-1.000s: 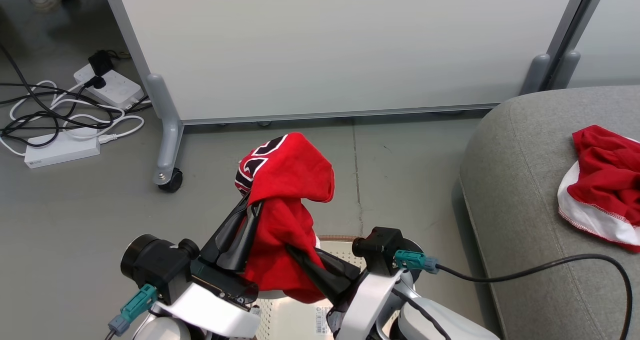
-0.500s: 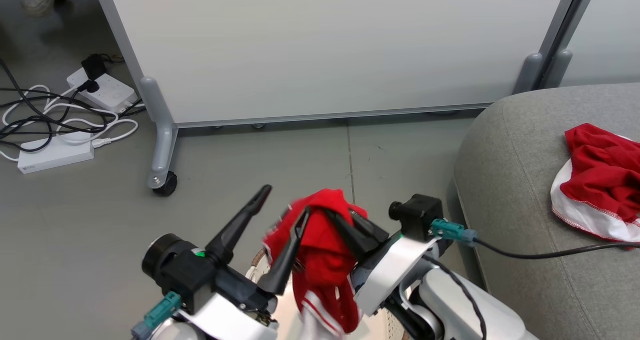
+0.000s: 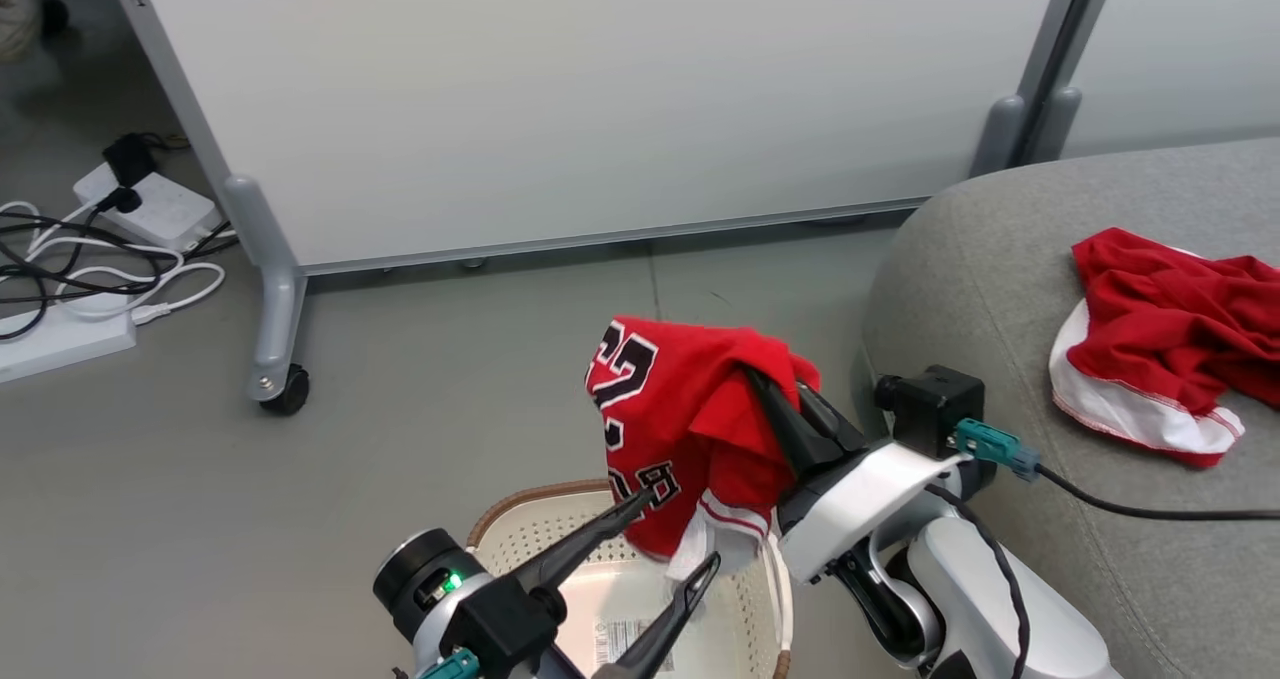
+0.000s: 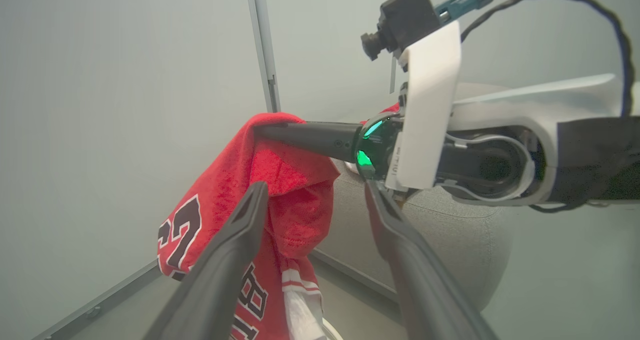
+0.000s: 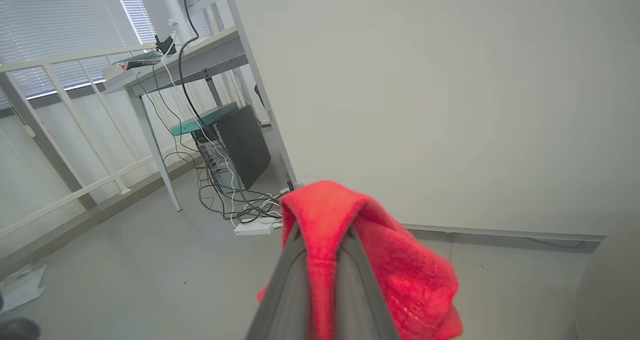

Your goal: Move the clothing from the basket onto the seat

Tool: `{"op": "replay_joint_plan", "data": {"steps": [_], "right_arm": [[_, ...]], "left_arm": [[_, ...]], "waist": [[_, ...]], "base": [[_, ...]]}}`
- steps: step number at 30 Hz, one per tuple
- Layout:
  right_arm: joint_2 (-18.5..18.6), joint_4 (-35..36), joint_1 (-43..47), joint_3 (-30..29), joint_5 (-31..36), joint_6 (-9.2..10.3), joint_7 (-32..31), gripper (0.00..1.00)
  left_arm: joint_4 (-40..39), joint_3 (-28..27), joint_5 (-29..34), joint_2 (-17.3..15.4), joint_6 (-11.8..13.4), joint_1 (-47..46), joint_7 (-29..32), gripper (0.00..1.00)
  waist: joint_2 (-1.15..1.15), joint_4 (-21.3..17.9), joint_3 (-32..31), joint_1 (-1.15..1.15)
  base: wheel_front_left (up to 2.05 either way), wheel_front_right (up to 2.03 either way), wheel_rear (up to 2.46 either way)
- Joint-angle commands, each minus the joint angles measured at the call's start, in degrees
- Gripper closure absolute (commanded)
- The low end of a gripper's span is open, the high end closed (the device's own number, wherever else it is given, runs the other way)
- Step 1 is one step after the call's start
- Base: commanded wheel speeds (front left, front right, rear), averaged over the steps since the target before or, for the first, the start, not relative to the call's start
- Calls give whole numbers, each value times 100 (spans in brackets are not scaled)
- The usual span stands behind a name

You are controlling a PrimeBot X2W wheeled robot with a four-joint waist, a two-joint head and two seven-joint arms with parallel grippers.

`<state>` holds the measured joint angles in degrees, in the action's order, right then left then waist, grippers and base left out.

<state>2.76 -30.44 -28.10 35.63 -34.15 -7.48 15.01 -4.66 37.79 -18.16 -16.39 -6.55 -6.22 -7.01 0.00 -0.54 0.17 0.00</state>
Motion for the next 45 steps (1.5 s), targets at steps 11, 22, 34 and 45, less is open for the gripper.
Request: {"op": "replay_joint_plan", "data": {"steps": [11, 22, 34, 45], "right_arm": [[26, 166, 429, -585, 528, -4, 2, 100], [26, 597, 585, -854, 739, -4, -120, 100], [26, 965, 637, -1159, 780, -4, -77, 100], [24, 1069, -283, -1892, 638, -4, 3, 100]], "left_arm": [[178, 93, 93, -262, 65, 74, 68, 0], [49, 78, 110, -408, 140, -14, 22, 0], [-230, 130, 161, -691, 94, -166, 116, 0], [-652, 54, 325, -1085, 52, -527, 232, 0]], "waist": [[0, -658, 202, 0], [0, -1576, 488, 0], [0, -2459, 929, 0], [0, -2765, 1444, 0]], "base": [[0, 0, 0], [0, 0, 0], [0, 0, 0], [0, 0, 0]]}}
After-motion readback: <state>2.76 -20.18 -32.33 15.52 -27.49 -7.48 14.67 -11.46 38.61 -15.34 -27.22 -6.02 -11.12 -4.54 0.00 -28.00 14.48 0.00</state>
